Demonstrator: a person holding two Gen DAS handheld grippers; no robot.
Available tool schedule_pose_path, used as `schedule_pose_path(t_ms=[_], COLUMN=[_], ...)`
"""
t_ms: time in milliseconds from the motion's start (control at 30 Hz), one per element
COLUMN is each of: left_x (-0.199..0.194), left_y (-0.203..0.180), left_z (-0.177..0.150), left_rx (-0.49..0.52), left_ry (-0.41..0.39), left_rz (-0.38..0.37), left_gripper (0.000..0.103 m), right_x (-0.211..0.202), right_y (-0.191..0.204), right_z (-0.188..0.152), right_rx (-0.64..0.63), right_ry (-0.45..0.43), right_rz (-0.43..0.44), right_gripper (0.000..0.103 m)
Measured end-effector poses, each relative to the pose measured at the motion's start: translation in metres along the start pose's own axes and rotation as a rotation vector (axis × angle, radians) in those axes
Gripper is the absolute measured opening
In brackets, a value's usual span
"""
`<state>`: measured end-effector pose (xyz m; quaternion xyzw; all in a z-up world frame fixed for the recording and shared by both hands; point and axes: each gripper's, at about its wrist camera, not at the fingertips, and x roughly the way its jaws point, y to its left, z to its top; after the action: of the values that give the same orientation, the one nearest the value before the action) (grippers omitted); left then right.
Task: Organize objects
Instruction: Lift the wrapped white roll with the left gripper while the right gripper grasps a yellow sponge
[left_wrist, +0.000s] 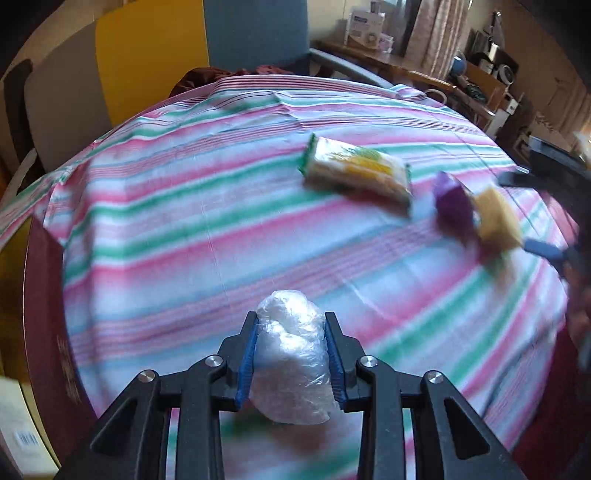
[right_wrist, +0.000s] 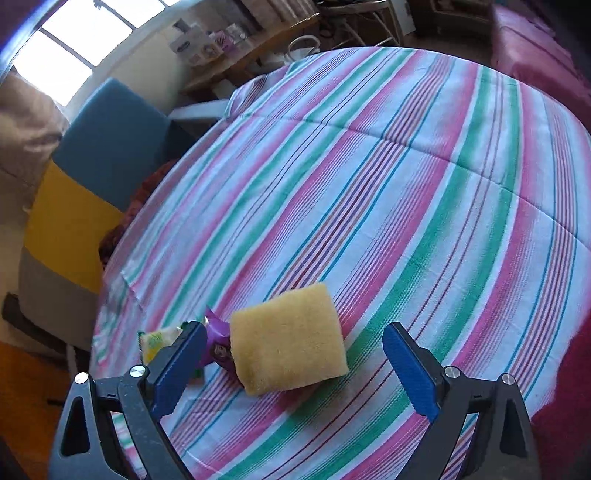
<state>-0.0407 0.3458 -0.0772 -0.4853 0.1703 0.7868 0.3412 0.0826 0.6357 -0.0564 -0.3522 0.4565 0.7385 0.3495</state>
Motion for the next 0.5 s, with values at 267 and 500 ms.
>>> schedule_pose_path(t_ms=[267,500], left_x=[-0.014,-0.013], left_y=[-0.005,-0.001], left_z=[-0.036,-0.044], left_rx=[0.028,0.035], left_ry=[-0.096,-0.150], left_rz=[0.018,0.008], left_gripper=[0.034,0.036], right_x=[0.023,0.028], right_y=[0.031,0.037], right_z=[-0.005,-0.010], right_rx=[-0.236,-0.301], right_ry=[0.023,0.038], right_rz=[-0.139,-0.190], right_gripper=[0.061,0.061])
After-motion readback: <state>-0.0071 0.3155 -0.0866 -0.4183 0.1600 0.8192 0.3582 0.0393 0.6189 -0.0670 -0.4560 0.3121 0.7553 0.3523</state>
